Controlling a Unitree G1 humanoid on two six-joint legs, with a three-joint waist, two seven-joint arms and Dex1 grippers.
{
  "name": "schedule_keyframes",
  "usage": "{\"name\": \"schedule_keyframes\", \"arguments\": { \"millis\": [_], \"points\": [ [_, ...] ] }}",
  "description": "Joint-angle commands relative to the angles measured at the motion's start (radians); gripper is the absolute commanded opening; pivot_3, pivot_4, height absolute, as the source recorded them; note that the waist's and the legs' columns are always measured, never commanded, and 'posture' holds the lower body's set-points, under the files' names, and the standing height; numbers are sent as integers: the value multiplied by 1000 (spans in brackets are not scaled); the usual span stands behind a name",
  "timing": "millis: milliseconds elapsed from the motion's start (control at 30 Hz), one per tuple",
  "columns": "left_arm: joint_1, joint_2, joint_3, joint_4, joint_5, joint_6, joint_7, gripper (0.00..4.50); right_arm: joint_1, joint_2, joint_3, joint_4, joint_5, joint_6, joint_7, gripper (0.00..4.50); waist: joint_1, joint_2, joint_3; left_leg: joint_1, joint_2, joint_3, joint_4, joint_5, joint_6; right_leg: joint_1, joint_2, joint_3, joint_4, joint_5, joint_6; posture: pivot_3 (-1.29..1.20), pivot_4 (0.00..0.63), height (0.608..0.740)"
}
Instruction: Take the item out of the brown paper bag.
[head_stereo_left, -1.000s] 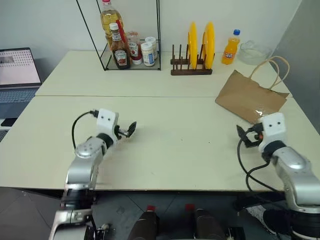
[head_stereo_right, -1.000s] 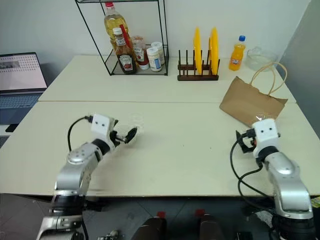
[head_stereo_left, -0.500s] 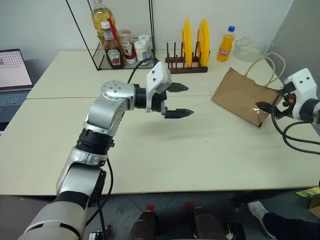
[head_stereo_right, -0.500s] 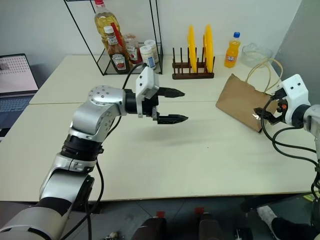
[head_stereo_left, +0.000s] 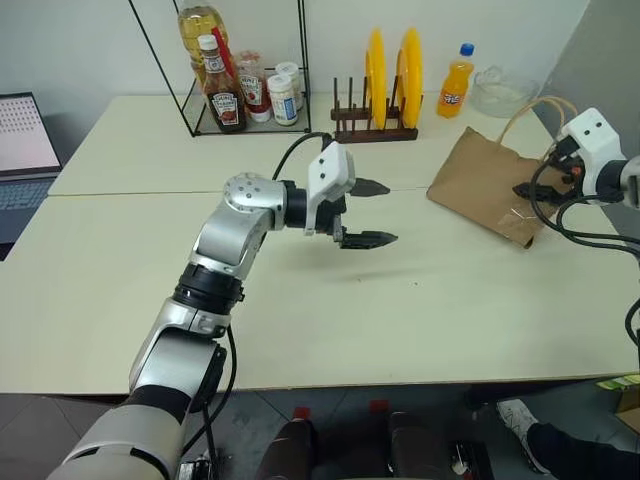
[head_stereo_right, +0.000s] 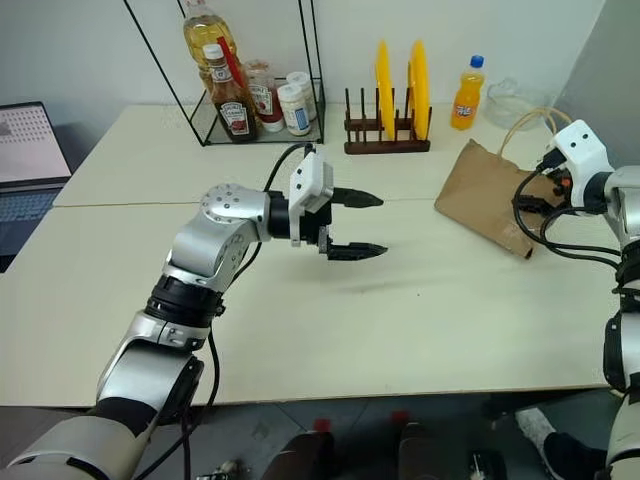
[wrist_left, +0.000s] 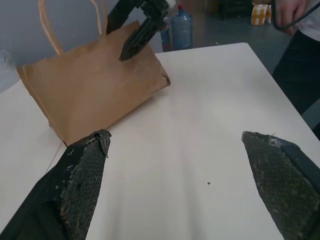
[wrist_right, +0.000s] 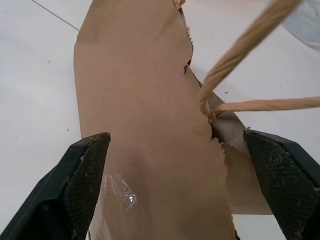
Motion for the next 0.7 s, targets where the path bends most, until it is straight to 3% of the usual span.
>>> {"name": "schedule_keyframes", "arguments": {
  "millis": [33, 400, 700],
  "points": [
    [11, 12, 32, -81, -15, 10, 25, 4479, -64, -19, 2, 29, -35, -39, 40, 4500, 1, 0, 0, 0, 0, 0, 0, 0, 0, 0, 0, 0, 0, 0, 0, 0, 150, 740],
    [37, 24, 46, -119, -18, 18, 65, 4479, -81, -42, -2, 58, -72, -53, 134, 4500, 1, 0, 0, 0, -1, 0, 1, 0, 0, 0, 0, 0, 2, 0, 0, 0, 150, 740],
    [0, -10, 22, -94, -29, 14, 24, 4479, -138, 28, -8, 200, -85, -134, 118, 4500, -4, 0, 0, 1, -1, 1, 3, 0, 0, -1, 0, 1, 6, 0, 0, 0, 150, 740]
  ]
}}
